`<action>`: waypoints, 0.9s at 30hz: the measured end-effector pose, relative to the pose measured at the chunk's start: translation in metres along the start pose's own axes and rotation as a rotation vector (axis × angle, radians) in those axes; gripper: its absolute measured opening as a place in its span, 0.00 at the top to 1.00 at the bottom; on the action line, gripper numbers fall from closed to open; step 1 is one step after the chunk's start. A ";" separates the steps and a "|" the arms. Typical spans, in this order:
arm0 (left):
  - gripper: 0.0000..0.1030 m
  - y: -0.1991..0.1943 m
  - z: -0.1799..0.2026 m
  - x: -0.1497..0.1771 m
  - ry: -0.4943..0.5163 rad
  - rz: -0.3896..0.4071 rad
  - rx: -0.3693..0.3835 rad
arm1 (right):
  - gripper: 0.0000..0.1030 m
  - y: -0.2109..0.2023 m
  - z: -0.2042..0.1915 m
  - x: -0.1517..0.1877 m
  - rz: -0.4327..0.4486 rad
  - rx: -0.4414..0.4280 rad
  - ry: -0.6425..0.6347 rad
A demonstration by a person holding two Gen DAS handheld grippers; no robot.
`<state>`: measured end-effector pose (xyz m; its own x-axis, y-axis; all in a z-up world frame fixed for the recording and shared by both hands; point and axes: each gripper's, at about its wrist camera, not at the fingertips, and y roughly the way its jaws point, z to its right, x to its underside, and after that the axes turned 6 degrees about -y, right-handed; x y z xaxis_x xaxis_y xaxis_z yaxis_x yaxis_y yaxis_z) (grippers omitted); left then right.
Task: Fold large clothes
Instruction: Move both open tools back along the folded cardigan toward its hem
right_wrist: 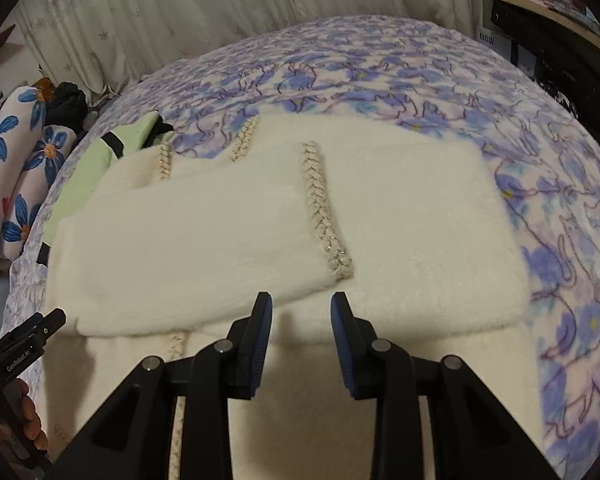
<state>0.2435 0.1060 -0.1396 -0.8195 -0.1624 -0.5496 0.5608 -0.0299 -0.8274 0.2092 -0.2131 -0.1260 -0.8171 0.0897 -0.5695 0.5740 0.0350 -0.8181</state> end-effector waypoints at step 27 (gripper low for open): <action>0.10 -0.083 0.005 0.042 -0.008 -0.009 0.100 | 0.40 -0.084 -0.019 0.036 0.058 -0.047 0.000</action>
<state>0.1630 0.0972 -0.0930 -0.8239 -0.1692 -0.5408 0.5626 -0.1295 -0.8166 0.1330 -0.1943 -0.0763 -0.7825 0.0930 -0.6157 0.6221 0.0762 -0.7792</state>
